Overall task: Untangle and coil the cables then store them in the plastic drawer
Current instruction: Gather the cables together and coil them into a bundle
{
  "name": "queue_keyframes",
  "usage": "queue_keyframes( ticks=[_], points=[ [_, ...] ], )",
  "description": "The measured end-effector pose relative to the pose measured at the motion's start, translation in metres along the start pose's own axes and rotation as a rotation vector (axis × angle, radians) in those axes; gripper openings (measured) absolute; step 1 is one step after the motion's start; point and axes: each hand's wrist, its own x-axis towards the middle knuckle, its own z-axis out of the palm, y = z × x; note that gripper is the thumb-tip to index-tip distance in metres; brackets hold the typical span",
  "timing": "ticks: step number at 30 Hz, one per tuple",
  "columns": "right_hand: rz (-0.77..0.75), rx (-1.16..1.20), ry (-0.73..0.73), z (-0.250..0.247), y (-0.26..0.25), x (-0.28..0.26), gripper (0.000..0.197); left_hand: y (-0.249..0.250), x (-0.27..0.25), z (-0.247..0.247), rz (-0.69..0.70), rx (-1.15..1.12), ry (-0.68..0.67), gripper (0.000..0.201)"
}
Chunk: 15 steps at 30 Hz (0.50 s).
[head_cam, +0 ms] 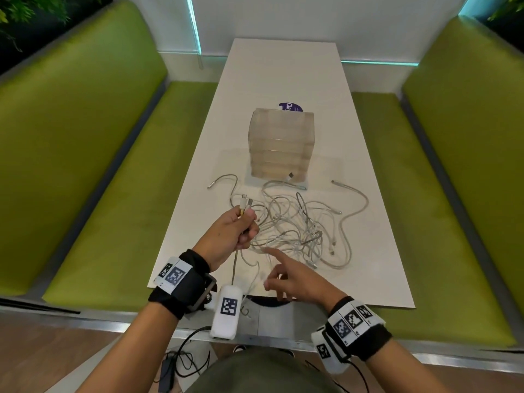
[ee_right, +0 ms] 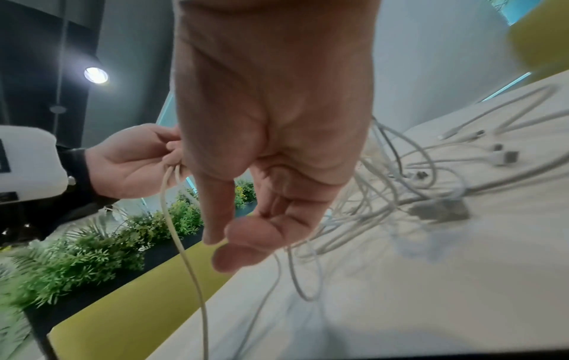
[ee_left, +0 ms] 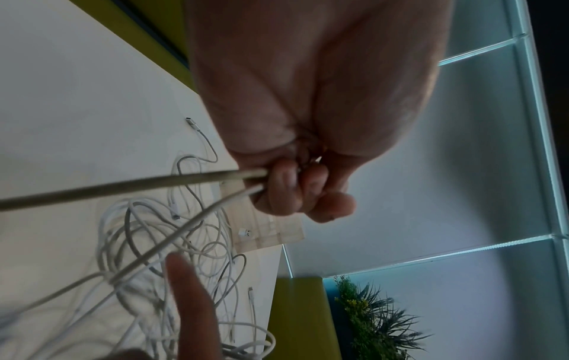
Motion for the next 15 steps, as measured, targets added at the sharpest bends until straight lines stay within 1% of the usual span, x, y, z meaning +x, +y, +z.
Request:
queue_keyframes(
  ticks=[1, 2, 3, 4, 6, 7, 8, 9, 11, 12, 13, 14, 15],
  points=[
    [-0.008, -0.053, -0.019, 0.001, -0.005, 0.003, 0.057, 0.0, 0.0, 0.001, 0.008, 0.007, -0.001, 0.023],
    [-0.014, -0.133, -0.056, 0.003, -0.009, 0.007, 0.049, -0.001, 0.0, 0.002, 0.018, 0.015, 0.002, 0.023],
    [-0.029, -0.216, -0.117, 0.005, -0.014, 0.009, 0.037, -0.001, 0.0, 0.003, 0.026, 0.021, 0.008, 0.024],
    [-0.044, -0.272, -0.197, 0.007, -0.018, 0.008, 0.029, -0.001, 0.0, 0.004, 0.03, 0.023, 0.016, 0.025],
    [-0.053, -0.255, -0.35, 0.012, -0.02, 0.004, 0.028, -0.001, 0.0, 0.005, 0.024, 0.013, 0.035, 0.025],
    [-0.047, -0.231, -0.371, 0.013, -0.019, 0.0, 0.032, -0.002, 0.0, 0.004, 0.017, 0.005, 0.047, 0.024],
    [-0.032, -0.214, -0.343, 0.012, -0.017, -0.003, 0.038, -0.002, -0.001, 0.003, 0.01, -0.004, 0.06, 0.024],
    [-0.017, -0.204, -0.26, 0.009, -0.013, -0.005, 0.039, -0.003, -0.001, 0.002, 0.006, -0.011, 0.074, 0.024],
    [-0.029, -0.244, 0.024, -0.003, -0.001, -0.004, 0.025, -0.004, -0.001, 0.001, 0.002, -0.017, 0.102, 0.025],
    [-0.028, -0.312, 0.17, -0.011, 0.007, -0.003, 0.018, -0.004, 0.0, 0.001, 0.001, -0.021, 0.116, 0.026],
    [-0.001, -0.398, 0.282, -0.019, 0.017, 0.0, 0.016, -0.004, 0.0, 0.001, -0.001, -0.029, 0.127, 0.028],
    [0.046, -0.485, 0.357, -0.026, 0.026, 0.002, 0.018, -0.005, 0.001, 0.002, -0.004, -0.037, 0.136, 0.03],
    [0.1, -0.553, 0.399, -0.032, 0.036, 0.004, 0.022, -0.005, 0.001, 0.002, -0.007, -0.04, 0.144, 0.032]
  ],
)
